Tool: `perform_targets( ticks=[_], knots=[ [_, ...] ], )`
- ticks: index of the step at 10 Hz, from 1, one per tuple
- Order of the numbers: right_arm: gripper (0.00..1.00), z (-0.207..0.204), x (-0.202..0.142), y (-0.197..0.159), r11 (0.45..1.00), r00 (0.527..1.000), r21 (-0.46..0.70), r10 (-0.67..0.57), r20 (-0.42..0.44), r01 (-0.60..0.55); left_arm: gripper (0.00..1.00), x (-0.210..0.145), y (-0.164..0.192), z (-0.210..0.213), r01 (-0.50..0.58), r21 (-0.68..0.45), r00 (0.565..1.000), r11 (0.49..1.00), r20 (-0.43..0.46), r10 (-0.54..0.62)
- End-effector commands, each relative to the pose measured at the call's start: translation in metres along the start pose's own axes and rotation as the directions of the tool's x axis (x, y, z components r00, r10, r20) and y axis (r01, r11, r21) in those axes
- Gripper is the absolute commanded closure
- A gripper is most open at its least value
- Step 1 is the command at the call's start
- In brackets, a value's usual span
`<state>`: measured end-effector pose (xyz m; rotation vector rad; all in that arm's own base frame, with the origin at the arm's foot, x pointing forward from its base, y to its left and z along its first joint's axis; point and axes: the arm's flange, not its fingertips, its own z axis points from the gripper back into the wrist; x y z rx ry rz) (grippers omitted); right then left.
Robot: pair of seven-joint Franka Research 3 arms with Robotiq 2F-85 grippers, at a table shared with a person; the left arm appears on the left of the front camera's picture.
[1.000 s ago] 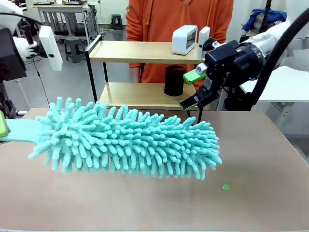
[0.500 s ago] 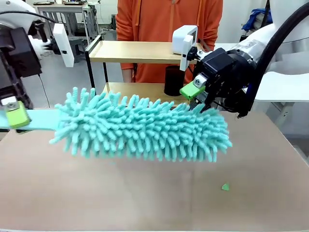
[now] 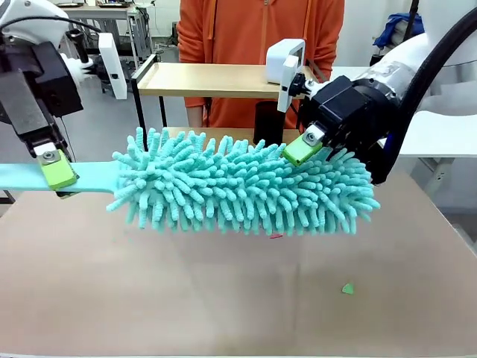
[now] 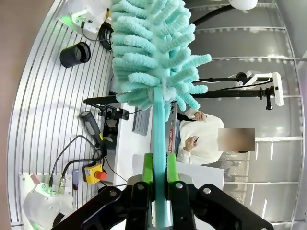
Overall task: Clean the shelf.
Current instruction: Hand the Duster back to the human.
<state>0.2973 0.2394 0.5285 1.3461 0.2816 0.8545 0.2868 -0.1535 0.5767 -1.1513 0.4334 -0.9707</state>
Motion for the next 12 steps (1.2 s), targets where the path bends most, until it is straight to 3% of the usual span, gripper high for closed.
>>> perform_targets(
  ticks=[1,2,3,4,5,6,7,12],
  knots=[
    [0.00,-0.0014,-0.0077,-0.0039,0.999,0.999,0.003,0.044,-0.022,-0.044,0.88,0.0016,-0.0020,0.0018,0.016,0.005,1.000,1.000,0.016,-0.016],
    [0.59,-0.0017,-0.0080,-0.0033,1.000,0.999,-0.002,0.028,-0.035,-0.029,0.88,0.0014,-0.0019,0.0020,0.017,0.004,1.000,1.000,0.017,-0.017],
    [0.60,-0.0027,-0.0090,-0.0025,0.999,0.997,0.012,0.032,-0.070,-0.032,0.88,0.0018,-0.0014,0.0025,0.017,0.004,1.000,1.000,0.026,-0.017],
    [1.00,-0.0026,-0.0095,-0.0024,0.999,0.997,0.012,0.031,-0.076,-0.031,0.88,0.0019,-0.0017,0.0023,0.018,0.003,1.000,1.000,0.023,-0.018],
    [0.62,-0.0023,-0.0096,-0.0028,1.000,0.997,0.006,0.028,-0.075,-0.027,0.88,0.0017,-0.0018,0.0026,0.019,0.003,1.000,1.000,0.020,-0.019],
    [0.76,-0.0024,-0.0095,-0.0031,1.000,0.997,0.005,0.026,-0.078,-0.026,0.88,0.0016,-0.0020,0.0030,0.018,0.003,1.000,1.000,0.019,-0.018],
    [1.00,-0.0030,-0.0095,-0.0027,1.000,0.996,0.010,0.028,-0.091,-0.027,0.88,0.0016,-0.0018,0.0033,0.016,-0.001,1.000,1.000,0.023,-0.016],
    [1.00,-0.0022,-0.0088,-0.0037,1.000,0.995,0.011,0.024,-0.092,-0.023,0.88,0.0013,-0.0021,0.0040,0.021,0.009,0.999,1.000,0.029,-0.021]
  ],
)
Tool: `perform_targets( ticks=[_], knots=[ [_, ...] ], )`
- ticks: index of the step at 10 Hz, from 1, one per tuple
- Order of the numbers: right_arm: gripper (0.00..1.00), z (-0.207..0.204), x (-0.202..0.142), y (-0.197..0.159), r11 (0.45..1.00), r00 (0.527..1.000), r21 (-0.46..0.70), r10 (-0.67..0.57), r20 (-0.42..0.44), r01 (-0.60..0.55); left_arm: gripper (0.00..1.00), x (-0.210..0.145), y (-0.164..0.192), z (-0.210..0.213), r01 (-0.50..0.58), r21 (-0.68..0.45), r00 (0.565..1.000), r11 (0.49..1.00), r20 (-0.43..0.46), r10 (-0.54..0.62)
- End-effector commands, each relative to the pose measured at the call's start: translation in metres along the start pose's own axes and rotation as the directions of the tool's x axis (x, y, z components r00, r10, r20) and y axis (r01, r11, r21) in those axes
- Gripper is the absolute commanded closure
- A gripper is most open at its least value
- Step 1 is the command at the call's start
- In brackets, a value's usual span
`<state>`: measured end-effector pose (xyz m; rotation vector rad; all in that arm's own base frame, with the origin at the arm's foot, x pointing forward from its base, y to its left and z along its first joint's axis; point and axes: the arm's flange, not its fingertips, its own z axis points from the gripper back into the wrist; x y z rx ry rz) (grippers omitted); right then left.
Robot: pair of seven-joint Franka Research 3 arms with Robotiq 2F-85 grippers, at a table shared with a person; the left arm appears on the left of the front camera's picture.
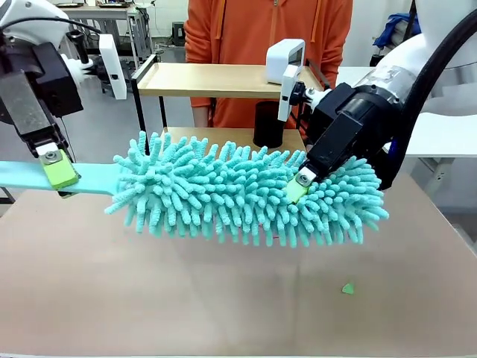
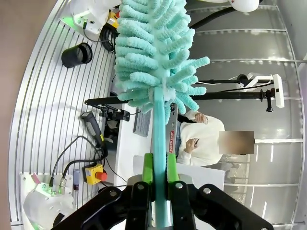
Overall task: Clean the shelf.
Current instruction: Hand the Duster back to the human.
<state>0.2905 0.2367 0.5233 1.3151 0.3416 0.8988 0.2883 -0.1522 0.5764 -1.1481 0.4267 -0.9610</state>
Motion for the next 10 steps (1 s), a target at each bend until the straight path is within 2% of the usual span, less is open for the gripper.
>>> perform_targets(
  ticks=[1,2,3,4,5,6,7,8,9,10],
  knots=[
    [1.00,0.002,-0.001,-0.002,1.000,0.999,0.009,0.029,-0.018,-0.029,0.31,0.002,-0.003,0.003,0.026,0.010,1.000,1.000,0.015,-0.026],
    [1.00,0.002,-0.001,-0.002,1.000,0.999,0.009,0.028,-0.019,-0.028,0.31,0.002,-0.004,0.003,0.027,0.004,0.999,1.000,0.030,-0.027],
    [1.00,0.003,-0.001,-0.002,1.000,0.999,0.009,0.027,-0.021,-0.027,0.00,0.002,-0.004,0.006,0.028,0.005,0.998,1.000,0.048,-0.029],
    [1.00,0.004,-0.002,-0.002,1.000,0.999,0.012,0.026,-0.021,-0.025,0.26,0.000,-0.005,0.012,0.032,0.000,0.996,0.999,0.084,-0.032],
    [1.00,0.007,-0.003,-0.003,1.000,1.000,0.018,0.022,-0.015,-0.021,0.00,-0.004,-0.005,0.022,0.025,0.031,0.989,0.999,0.148,-0.030],
    [1.00,0.011,-0.006,-0.004,1.000,1.000,0.027,0.015,-0.006,-0.015,0.00,-0.013,-0.004,0.037,0.009,0.049,0.973,0.999,0.232,-0.020],
    [1.00,0.019,-0.013,-0.005,0.999,1.000,0.037,0.006,0.014,-0.006,0.00,-0.028,0.002,0.061,-0.044,0.099,0.917,0.994,0.399,0.001],
    [1.00,0.028,-0.021,-0.004,0.999,0.999,0.035,0.001,0.041,-0.002,0.00,-0.046,0.010,0.087,-0.132,0.162,0.786,0.978,0.618,0.004],
    [1.00,0.040,-0.030,0.000,0.999,0.997,0.038,0.005,0.074,-0.008,0.00,-0.070,0.016,0.114,-0.256,0.211,0.582,0.943,0.813,-0.024],
    [1.00,0.056,-0.041,0.008,0.999,0.991,0.028,0.028,0.130,-0.032,0.00,-0.099,0.014,0.139,-0.292,0.150,0.383,0.945,0.923,-0.028]
  ],
)
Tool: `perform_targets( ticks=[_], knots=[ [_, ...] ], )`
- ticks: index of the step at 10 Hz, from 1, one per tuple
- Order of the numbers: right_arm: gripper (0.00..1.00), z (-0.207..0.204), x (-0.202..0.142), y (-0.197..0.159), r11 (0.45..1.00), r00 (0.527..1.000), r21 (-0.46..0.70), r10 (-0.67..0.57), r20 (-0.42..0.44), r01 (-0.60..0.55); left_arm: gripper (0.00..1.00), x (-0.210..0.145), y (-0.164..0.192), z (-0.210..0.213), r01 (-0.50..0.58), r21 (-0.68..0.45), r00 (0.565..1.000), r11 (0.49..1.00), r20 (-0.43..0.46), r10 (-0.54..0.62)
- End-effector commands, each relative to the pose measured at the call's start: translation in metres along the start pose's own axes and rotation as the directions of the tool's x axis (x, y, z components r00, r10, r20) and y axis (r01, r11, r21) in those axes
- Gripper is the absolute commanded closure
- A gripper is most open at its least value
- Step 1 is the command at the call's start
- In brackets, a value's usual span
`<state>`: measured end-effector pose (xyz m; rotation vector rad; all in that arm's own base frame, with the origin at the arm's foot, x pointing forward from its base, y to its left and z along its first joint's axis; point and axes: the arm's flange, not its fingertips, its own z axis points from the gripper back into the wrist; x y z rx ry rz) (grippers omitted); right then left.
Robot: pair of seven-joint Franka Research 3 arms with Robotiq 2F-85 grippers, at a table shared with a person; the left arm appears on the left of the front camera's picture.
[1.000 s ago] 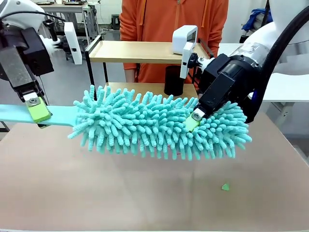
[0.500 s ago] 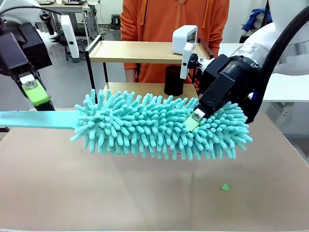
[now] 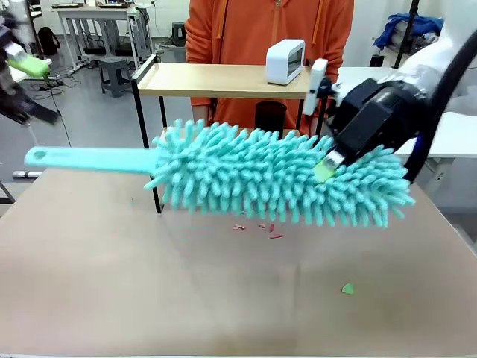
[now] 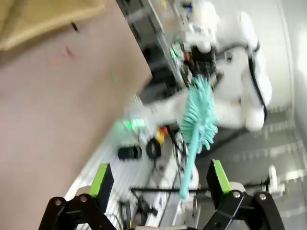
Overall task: Clean the shelf.
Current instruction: Hand the Duster back to the human.
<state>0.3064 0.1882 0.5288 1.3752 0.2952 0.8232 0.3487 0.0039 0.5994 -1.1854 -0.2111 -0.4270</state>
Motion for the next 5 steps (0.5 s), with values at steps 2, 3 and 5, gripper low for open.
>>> perform_targets(
  ticks=[2,3,5],
  knots=[
    [1.00,0.060,-0.045,0.038,0.989,0.945,-0.045,0.147,0.292,-0.140,0.00,-0.023,0.006,0.053,-0.174,0.087,0.754,0.981,0.653,0.075],
    [1.00,0.088,-0.063,0.057,0.978,0.803,-0.056,0.198,0.563,-0.201,0.00,-0.024,0.011,0.052,-0.187,0.091,0.751,0.978,0.655,0.083],
    [1.00,0.132,-0.113,0.078,0.955,0.526,-0.085,0.230,0.819,-0.285,0.00,-0.017,0.027,0.039,-0.193,0.069,0.770,0.979,0.628,0.108]
  ],
)
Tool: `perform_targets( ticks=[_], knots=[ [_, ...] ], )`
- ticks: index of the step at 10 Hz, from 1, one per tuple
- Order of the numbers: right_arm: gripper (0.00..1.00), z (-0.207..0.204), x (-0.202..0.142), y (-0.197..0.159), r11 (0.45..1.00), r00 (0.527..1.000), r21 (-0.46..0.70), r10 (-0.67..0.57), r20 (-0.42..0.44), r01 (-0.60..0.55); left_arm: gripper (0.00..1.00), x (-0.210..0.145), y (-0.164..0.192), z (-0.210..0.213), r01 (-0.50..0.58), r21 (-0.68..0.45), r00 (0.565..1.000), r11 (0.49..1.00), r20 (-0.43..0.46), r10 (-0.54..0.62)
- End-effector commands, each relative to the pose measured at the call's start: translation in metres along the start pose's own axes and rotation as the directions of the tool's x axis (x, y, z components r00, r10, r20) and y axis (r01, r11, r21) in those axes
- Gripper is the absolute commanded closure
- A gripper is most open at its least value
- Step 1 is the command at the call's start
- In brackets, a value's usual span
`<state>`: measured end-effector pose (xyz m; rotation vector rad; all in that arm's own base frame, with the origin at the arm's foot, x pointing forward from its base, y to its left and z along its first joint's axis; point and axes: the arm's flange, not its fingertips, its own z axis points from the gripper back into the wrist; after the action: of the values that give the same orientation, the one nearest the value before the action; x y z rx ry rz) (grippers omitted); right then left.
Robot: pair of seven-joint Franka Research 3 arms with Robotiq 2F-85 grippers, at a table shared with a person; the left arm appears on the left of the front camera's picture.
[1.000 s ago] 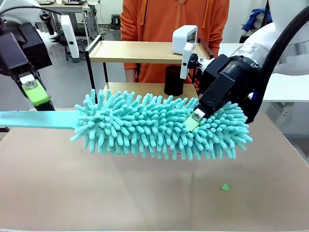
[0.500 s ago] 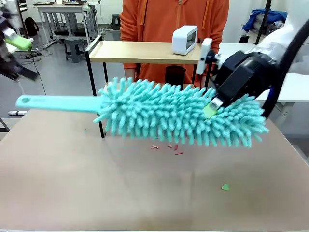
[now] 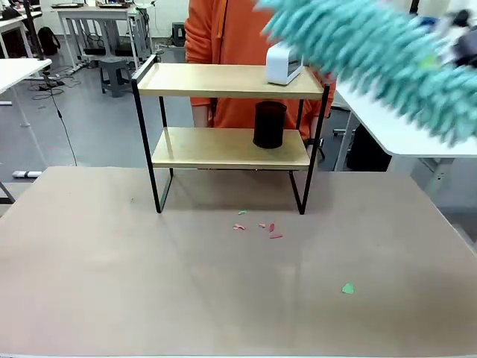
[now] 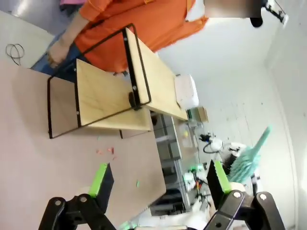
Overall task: Clean the shelf.
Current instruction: Hand the Duster back to the human.
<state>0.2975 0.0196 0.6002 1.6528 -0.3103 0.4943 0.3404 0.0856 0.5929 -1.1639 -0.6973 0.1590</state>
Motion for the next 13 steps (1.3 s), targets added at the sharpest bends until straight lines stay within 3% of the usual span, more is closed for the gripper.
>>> perform_targets(
  ticks=[1,2,4,6,8,10,12,13],
  knots=[
    [1.00,0.038,-0.023,0.011,0.995,0.887,-0.022,0.094,0.453,-0.095,0.00,-0.015,-0.001,-0.044,-0.021,-0.008,0.997,1.000,-0.071,0.020],
    [1.00,0.065,-0.033,0.005,0.999,0.846,-0.035,0.015,0.533,0.004,0.00,0.000,0.000,0.000,0.000,0.000,1.000,1.000,0.000,0.000],
    [1.00,0.108,-0.056,-0.023,0.955,0.725,-0.140,-0.099,0.682,0.262,0.00,0.000,0.000,0.000,0.000,0.000,1.000,1.000,0.000,0.000],
    [1.00,0.145,-0.075,-0.056,0.898,0.596,-0.122,-0.174,0.784,0.423,0.00,0.000,0.000,0.000,0.000,0.000,1.000,1.000,0.000,0.000],
    [1.00,0.156,-0.081,-0.086,0.833,0.551,-0.089,-0.277,0.787,0.546,0.00,0.000,0.000,0.000,0.000,0.000,1.000,1.000,0.000,0.000],
    [1.00,0.155,-0.081,-0.104,0.785,0.546,-0.072,-0.358,0.757,0.615,0.00,0.000,0.000,0.000,0.000,0.000,1.000,1.000,0.000,0.000],
    [1.00,0.155,-0.081,-0.117,0.735,0.510,-0.059,-0.408,0.758,0.676,0.00,0.000,0.000,0.000,0.000,0.000,1.000,1.000,0.000,0.000],
    [1.00,0.153,-0.079,-0.120,0.719,0.521,-0.089,-0.406,0.750,0.689,0.00,0.000,0.000,0.000,0.000,0.000,1.000,1.000,0.000,0.000]
  ],
)
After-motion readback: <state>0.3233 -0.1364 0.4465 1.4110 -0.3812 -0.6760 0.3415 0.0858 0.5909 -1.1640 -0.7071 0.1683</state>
